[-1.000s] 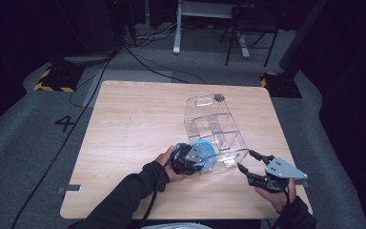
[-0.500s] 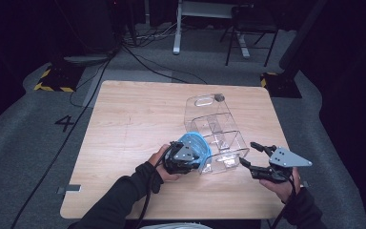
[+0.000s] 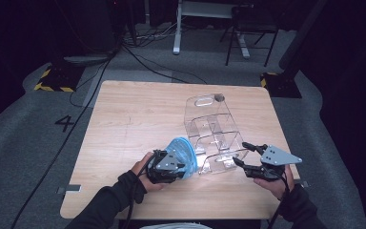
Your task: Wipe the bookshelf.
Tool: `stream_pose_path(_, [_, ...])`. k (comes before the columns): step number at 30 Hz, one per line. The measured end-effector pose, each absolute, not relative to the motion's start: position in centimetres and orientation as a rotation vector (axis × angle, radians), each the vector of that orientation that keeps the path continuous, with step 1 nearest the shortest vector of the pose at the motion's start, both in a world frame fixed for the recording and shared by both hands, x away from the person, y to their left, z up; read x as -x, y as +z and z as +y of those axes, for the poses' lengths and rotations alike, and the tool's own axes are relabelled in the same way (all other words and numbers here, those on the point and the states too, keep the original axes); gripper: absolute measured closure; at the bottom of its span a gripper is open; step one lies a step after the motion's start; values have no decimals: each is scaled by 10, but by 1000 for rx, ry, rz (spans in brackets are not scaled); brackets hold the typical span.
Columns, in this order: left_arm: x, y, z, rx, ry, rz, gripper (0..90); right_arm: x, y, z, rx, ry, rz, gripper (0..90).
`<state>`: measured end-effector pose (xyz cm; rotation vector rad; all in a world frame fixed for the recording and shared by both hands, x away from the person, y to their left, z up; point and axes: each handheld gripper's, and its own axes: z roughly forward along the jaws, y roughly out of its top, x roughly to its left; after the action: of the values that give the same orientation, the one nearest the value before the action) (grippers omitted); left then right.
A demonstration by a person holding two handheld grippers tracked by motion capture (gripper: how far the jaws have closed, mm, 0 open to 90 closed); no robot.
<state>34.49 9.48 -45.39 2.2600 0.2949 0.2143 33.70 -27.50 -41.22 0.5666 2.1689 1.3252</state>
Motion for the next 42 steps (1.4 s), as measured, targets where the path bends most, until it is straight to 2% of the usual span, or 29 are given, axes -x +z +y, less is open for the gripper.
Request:
stream_pose_path(4, [-343,-461,112,-2263,191,345,728,-335,-411,-274,-542,1331,2189,468])
stream_pose_path(11, [-332,-474,118,-2315,163,349,716,-333,-412,-266,-482,1310,2249,538])
stream_pose_path(20, [-329,-484,112,-2331,134,360,703,-335,-417,-256,-433,1276,2320,583])
stream_pose_path(22, [-329,-485,112,-2330,132,360,700,-335,-416,-256,-437,1263,2319,617])
stream_pose_path(35, [-330,-488,112,-2327,124,370,688,-337,-415,-252,-450,1266,2336,656])
stream_pose_path(42, [-331,-489,112,-2315,120,388,672,-339,-414,-242,-429,1264,2347,725])
